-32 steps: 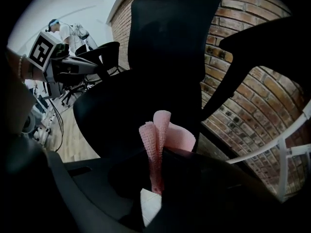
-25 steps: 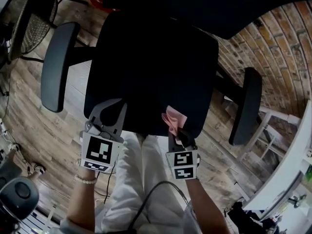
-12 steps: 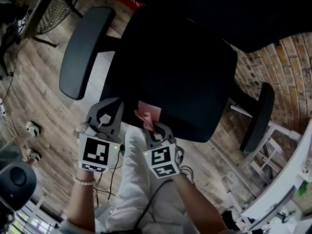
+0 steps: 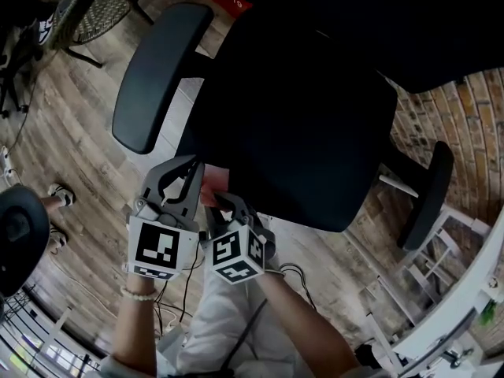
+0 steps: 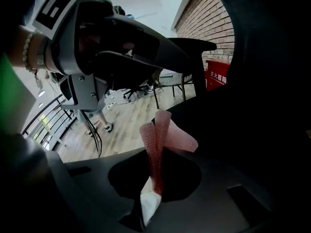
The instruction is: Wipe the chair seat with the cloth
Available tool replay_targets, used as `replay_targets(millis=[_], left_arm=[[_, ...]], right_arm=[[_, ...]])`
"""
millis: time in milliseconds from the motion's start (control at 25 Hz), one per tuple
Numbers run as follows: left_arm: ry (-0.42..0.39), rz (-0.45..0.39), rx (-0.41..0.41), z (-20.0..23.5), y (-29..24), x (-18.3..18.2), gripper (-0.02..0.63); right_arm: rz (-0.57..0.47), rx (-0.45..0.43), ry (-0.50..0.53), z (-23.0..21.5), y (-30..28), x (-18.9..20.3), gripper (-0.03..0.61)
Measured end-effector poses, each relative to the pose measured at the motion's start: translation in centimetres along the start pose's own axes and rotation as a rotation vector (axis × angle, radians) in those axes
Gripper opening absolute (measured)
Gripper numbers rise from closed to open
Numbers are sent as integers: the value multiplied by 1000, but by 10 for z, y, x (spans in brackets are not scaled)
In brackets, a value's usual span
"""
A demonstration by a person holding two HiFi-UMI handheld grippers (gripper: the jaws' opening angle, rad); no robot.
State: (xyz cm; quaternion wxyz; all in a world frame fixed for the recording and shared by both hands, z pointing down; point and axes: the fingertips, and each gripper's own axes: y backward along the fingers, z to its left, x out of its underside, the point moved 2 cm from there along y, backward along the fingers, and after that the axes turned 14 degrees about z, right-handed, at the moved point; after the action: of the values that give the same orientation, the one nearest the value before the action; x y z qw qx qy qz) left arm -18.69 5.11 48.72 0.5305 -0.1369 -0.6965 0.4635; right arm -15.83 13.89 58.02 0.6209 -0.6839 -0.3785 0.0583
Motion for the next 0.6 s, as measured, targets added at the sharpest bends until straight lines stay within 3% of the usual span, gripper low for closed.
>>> replay_targets(millis=[280,600], left_arm=[[-21,-10,26,-20,-3,-13,18],[-85,-16,77,-54,-19,-37,18]], right_arm=[[67,69,-28,-17,14,46,55],[146,199,-237,-72,54,131,55]])
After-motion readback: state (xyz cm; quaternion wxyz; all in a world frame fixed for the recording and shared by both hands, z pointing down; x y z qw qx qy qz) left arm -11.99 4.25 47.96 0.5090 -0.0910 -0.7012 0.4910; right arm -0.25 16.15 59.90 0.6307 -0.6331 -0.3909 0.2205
